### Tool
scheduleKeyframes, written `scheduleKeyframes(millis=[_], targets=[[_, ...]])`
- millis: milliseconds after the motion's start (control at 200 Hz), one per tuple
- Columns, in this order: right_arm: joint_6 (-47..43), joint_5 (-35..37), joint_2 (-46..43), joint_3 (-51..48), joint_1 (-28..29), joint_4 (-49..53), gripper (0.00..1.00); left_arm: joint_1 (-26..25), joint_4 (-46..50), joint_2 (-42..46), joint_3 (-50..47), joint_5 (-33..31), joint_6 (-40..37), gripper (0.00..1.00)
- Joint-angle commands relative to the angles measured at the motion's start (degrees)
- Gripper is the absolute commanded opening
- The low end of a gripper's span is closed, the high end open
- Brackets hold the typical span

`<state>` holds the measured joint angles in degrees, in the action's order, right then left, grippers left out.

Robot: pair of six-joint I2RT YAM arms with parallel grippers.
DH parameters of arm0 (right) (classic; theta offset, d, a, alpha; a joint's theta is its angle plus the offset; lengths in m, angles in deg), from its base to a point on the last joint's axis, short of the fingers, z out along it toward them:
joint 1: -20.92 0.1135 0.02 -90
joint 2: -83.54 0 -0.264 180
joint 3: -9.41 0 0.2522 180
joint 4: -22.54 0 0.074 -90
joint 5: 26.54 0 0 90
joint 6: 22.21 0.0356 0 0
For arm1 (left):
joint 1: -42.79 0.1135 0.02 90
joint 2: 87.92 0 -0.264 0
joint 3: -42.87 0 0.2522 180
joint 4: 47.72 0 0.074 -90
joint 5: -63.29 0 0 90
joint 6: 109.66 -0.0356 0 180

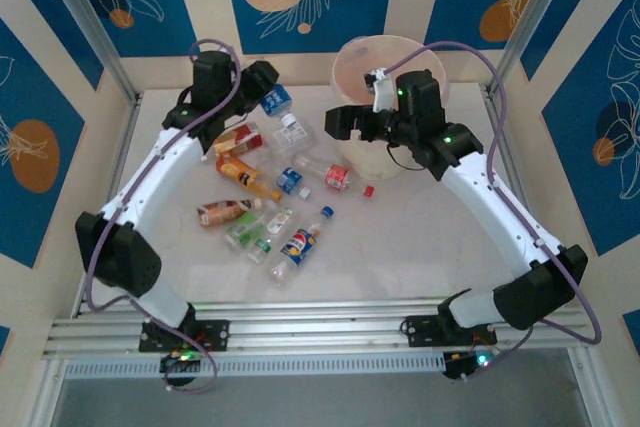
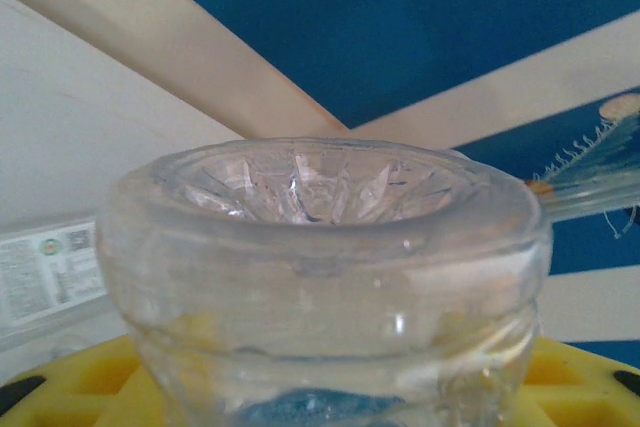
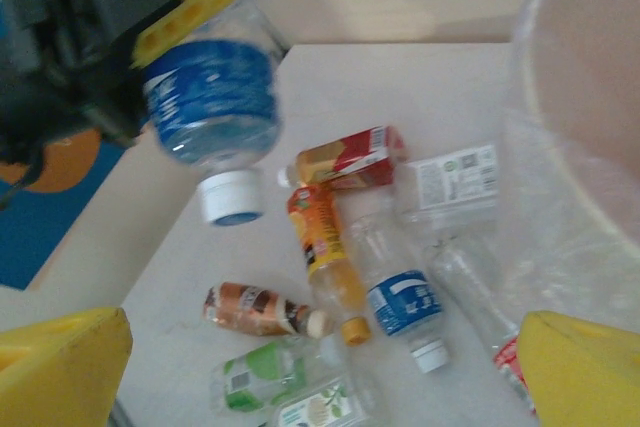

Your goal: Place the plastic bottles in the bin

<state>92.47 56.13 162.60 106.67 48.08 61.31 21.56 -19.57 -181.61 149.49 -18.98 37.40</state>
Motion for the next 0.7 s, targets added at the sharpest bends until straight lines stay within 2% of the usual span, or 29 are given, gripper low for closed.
scheduleKeyframes(millis=[0,300,695], targets=[[1.7,-5.8,0.2,0.0,0.8,-3.9,0.99,-1.6,-2.9,-3.1,5.5,6.5,1.1,0.43],[0.7,-3.6,5.3,3.6,2.1,-3.9,0.99,-3.9,-5.1,-6.9,9.8,15.1,3.6,0.43],[-1.1,-1.0,11.9,10.6,3.3,-4.0,1.0,-6.2,-5.7,-6.3,9.7,19.5,4.0,0.44]])
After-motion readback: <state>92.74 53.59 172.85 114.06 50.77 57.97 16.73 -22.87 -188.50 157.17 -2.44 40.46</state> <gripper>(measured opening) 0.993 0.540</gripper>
